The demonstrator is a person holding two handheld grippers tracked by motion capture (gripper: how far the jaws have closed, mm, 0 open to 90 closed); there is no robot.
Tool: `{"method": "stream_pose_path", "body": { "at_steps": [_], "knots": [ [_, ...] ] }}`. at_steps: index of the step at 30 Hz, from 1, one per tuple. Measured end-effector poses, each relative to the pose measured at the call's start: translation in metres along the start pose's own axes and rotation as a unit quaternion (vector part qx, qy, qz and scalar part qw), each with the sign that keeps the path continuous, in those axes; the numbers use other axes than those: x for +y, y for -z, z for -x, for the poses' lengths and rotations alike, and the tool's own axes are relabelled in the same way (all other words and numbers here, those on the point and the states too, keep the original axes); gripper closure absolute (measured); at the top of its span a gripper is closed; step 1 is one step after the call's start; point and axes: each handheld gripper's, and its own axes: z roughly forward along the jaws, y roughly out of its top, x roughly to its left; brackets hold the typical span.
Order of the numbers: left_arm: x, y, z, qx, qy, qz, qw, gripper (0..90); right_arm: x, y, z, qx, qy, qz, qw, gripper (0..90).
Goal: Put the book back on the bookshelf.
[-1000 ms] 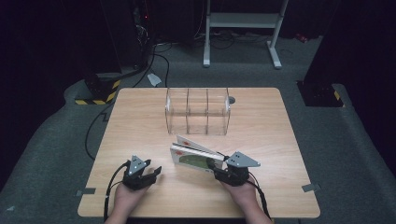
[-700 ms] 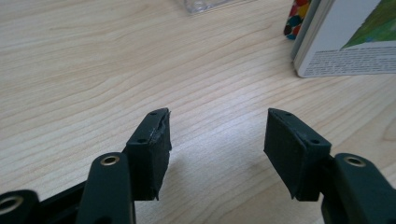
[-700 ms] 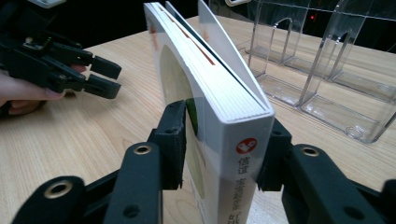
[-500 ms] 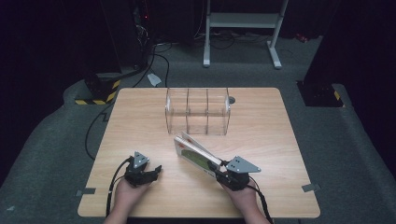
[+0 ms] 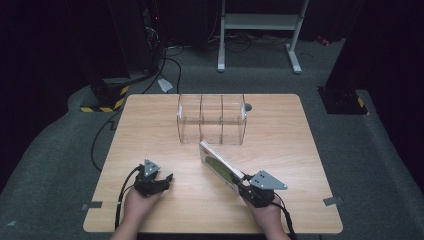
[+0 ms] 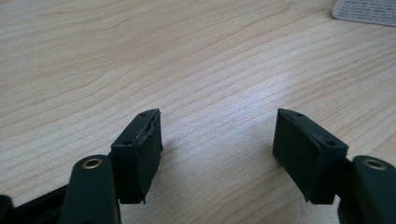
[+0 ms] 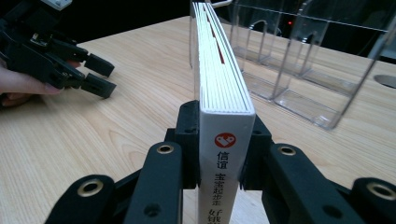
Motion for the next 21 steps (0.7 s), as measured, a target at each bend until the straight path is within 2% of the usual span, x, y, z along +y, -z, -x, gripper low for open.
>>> {"method": "stream_pose_path", "body": {
  "at_steps": [3, 9, 13, 19, 21],
  "knots": [
    [0.003, -0.003, 0.000, 0.022, -0.013, 0.003, 0.9997, 31.6, -0.001, 0.005, 0.002, -0.009, -0.002, 0.000, 1.0000, 74.0],
    [0.006, -0.008, -0.008, 0.001, 0.022, -0.005, 0.9997, 30.4, -0.004, 0.016, 0.006, -0.028, -0.004, -0.001, 0.9996, 74.0],
    [0.008, -0.009, -0.008, 0.001, 0.019, -0.010, 0.9998, 28.3, -0.007, 0.022, 0.011, -0.040, -0.015, -0.002, 0.9991, 74.0],
    [0.009, -0.010, -0.008, 0.000, 0.020, -0.009, 0.9998, 27.9, -0.009, 0.034, 0.015, -0.063, -0.014, -0.005, 0.9979, 73.9],
    [0.009, -0.010, -0.008, 0.000, 0.019, -0.010, 0.9998, 27.8, -0.010, 0.037, 0.018, -0.071, -0.022, -0.005, 0.9972, 74.0]
  ]
}}
